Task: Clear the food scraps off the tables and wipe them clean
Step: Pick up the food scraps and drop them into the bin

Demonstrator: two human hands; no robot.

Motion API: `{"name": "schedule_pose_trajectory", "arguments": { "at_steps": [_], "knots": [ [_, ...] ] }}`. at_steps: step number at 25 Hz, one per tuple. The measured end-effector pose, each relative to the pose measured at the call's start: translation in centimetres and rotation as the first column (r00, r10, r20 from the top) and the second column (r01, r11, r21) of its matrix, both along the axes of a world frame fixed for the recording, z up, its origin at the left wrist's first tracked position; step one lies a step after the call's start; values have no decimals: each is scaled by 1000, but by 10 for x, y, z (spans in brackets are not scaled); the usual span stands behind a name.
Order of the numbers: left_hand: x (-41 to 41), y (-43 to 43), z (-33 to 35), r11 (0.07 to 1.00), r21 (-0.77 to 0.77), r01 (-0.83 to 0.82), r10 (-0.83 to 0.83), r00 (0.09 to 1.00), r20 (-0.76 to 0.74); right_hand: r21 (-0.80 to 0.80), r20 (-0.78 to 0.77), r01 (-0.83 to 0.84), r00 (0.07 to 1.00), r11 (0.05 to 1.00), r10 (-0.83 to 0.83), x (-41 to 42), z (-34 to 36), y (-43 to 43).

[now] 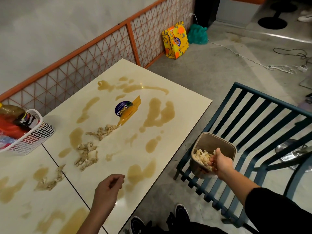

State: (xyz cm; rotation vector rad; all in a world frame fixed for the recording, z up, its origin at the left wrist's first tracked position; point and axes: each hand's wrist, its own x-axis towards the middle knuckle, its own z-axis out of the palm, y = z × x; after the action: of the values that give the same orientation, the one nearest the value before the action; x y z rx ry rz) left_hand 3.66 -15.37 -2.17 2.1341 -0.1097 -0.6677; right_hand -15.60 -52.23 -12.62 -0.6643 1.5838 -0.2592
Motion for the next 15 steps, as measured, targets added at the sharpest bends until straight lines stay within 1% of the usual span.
{"name": "schedule_pose_trajectory", "arguments": {
  "at_steps": [2, 3, 4, 6, 7, 8, 9, 11, 13, 15],
  "knots": [
    [3, 10, -2, 1000, 9, -10, 10, 1000, -7, 139, 40, 0, 999, 990, -6, 5, 1, -3],
    [5, 16, -3, 1000, 12, -5, 5, 1000, -13, 180, 39, -39, 999, 983, 33, 10, 5, 1],
    [7, 21, -4, 1000, 14, 3, -3, 1000, -21, 196, 31, -116, 993, 974, 112, 18, 8, 8],
    [11, 32, -6, 1000, 17, 11, -10, 999, -36, 163, 0, -298, 953, 940, 303, 37, 19, 33],
    [14, 38, -7, 1000, 17, 8, -8, 999, -38, 110, -23, -387, 920, 916, 391, 48, 24, 50],
    [19, 46, -7, 1000, 13, -1, 1, 999, -39, 21, -60, -479, 876, 878, 479, 61, 26, 68],
    [24, 55, -6, 1000, 6, -16, 17, 999, -43, -91, -110, -572, 820, 815, 562, 77, 28, 88],
    [34, 70, -4, 999, 2, -43, 43, 997, -65, -300, -242, -714, 699, 633, 673, 106, 37, 124],
    [48, 93, -2, 997, 8, -82, 82, 994, -70, -413, -331, -814, 553, 410, 765, 142, 49, 155],
    [60, 119, -4, 993, 12, -122, 122, 990, -69, -459, -420, -873, 377, 165, 826, 183, 56, 177]
  ]
}}
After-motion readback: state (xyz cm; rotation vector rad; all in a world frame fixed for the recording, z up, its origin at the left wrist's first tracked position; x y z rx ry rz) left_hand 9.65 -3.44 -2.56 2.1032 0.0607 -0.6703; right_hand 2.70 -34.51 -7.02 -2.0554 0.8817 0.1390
